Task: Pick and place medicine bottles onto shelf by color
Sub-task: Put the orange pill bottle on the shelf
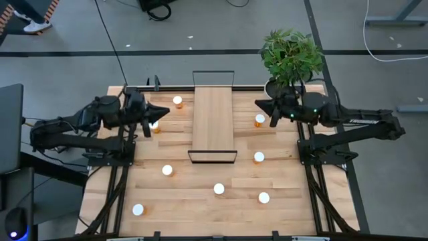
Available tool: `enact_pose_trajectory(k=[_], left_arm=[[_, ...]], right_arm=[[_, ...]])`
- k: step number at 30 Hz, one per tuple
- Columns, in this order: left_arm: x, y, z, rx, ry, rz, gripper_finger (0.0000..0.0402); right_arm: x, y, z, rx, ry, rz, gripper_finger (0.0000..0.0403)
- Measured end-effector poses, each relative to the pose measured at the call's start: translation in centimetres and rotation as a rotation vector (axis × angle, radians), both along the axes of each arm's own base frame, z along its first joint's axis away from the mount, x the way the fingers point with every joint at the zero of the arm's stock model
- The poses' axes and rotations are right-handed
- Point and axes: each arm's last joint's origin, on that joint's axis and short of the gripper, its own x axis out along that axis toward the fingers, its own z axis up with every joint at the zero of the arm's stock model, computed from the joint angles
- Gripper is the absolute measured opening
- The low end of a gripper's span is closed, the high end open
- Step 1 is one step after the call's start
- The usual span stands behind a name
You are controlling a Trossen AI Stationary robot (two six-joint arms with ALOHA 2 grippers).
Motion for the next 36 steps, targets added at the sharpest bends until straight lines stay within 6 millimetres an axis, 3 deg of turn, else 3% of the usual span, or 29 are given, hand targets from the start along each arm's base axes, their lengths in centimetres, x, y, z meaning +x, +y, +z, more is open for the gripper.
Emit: enact_pose_trajectory(k=[4,8,15,21,26,32,36], left_arm=[[0.6,0.0,2.3,0.008,-0.042,-0.005,0.0031],[0.8,0.0,3.8,0.003,-0.082,-0.004,0.0036],[1.7,0.1,4.7,-0.037,-0.175,0.000,0.0032],[2.3,0.5,4.6,0.027,-0.165,0.050,0.0036],[3.2,1.0,4.1,0.055,-0.124,0.081,0.0043],[5.1,1.2,4.5,0.053,-0.104,0.079,0.0108],[6.4,1.9,4.0,0.058,0.098,0.100,0.0177]], right_arm=[[0.0,0.0,2.8,-0.081,-0.042,0.004,0.0016],[-0.2,0.0,4.3,-0.173,-0.043,0.006,0.0016],[-0.1,-0.3,3.7,-0.251,0.061,-0.006,0.0016],[-0.1,-0.5,3.3,-0.247,0.100,-0.015,0.0016],[-0.1,-0.5,3.4,-0.124,0.043,-0.013,0.0016],[-0.1,-0.4,3.3,0.017,-0.018,-0.014,0.0016],[-0.1,-0.4,3.3,0.003,-0.012,0.012,0.0016]])
